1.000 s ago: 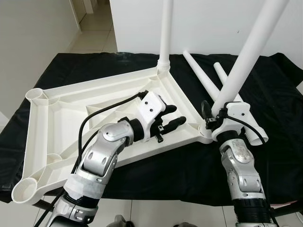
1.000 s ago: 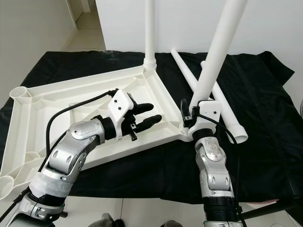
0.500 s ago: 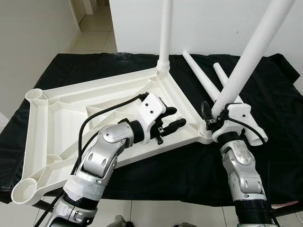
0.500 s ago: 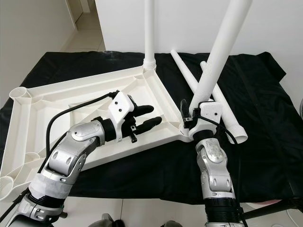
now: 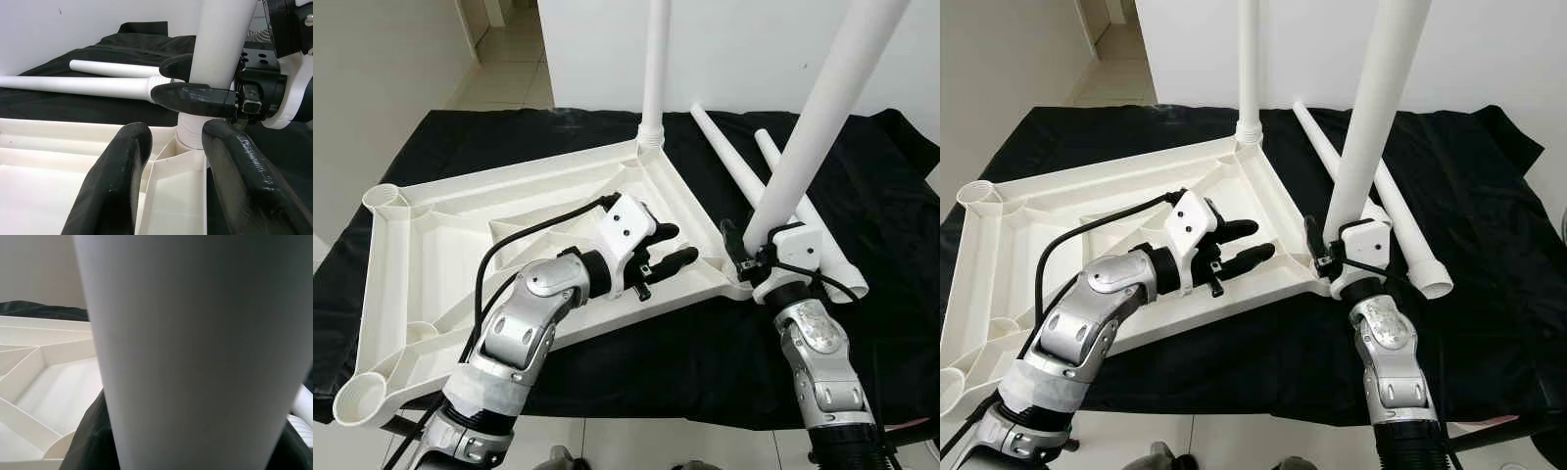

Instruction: Building children table

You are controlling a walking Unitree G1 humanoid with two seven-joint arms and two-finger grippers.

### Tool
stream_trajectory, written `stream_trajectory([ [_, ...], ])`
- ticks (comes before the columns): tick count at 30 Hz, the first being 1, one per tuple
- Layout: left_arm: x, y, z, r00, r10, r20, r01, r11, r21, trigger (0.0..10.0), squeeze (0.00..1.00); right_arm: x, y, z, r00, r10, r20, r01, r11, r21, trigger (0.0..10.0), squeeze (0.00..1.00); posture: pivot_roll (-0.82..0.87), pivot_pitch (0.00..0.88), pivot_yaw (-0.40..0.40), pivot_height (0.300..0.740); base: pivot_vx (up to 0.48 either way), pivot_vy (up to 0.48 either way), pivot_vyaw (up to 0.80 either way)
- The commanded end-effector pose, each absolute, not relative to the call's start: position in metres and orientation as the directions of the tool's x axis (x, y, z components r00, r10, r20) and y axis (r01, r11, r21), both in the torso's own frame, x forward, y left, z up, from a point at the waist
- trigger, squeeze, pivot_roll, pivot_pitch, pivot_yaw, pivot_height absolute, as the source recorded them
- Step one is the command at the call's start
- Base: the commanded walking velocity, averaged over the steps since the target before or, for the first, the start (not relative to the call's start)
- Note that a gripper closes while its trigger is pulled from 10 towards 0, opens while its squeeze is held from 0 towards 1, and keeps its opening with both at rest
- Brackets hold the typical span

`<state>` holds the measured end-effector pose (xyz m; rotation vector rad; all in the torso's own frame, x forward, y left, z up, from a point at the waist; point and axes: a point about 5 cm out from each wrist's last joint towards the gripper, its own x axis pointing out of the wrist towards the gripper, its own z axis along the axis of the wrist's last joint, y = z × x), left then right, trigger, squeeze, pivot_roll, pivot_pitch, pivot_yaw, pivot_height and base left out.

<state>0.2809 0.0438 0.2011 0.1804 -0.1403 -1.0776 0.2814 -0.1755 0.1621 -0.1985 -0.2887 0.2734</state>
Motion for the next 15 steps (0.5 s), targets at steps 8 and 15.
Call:
stream_trajectory([
  [8, 0.278, 0.043, 0.202, 0.461, -0.887, 0.021, 0.864, 0.454, 0.217, 10.0, 0.00, 0.277, -0.172, 0.140, 0.917, 0.377, 0.130, -0.336, 0.906, -0.258, 10.0, 0.00, -0.12, 0.074, 0.079, 0.740, 0.000, 0.000, 0.00],
  [15, 0.278, 0.043, 0.203, 0.457, -0.889, 0.022, 0.865, 0.451, 0.220, 10.0, 0.00, 0.280, -0.174, 0.134, 0.935, 0.347, 0.079, -0.327, 0.925, -0.192, 10.0, 0.00, -0.12, 0.070, 0.080, 0.740, 0.000, 0.000, 0.00],
])
